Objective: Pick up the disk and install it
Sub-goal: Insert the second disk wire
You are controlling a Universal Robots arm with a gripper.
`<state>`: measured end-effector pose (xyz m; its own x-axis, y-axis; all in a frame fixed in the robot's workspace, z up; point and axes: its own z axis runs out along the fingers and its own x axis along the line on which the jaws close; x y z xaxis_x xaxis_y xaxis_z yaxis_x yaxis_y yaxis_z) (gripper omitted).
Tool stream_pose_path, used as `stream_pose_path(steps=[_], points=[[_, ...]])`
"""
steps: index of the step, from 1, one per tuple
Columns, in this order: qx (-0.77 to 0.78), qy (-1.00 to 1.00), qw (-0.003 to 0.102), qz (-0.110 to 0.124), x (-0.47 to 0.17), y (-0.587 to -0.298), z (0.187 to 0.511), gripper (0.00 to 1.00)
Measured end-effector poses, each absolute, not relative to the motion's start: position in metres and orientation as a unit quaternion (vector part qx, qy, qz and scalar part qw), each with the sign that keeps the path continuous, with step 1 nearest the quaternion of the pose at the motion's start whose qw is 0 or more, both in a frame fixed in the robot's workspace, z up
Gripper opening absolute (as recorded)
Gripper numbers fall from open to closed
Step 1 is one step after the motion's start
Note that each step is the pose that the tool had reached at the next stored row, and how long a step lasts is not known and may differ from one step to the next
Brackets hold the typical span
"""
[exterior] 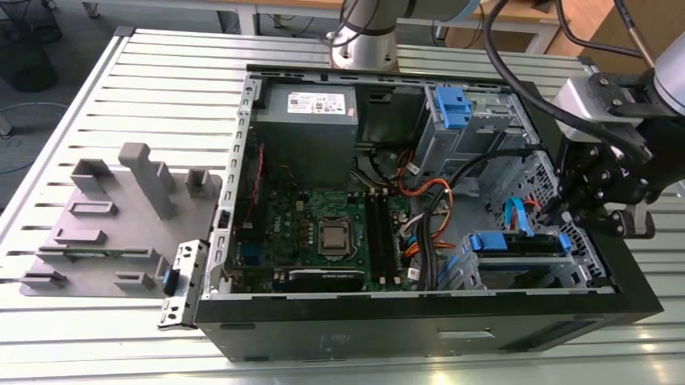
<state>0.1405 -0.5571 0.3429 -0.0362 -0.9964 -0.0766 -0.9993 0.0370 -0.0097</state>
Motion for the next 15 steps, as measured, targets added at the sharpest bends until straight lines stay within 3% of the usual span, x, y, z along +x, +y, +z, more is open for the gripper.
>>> stream_pose_path(steps=[15], points=[[-0.695, 0.718, 0.031, 0.023, 0.140, -0.574, 0.343, 0.16]])
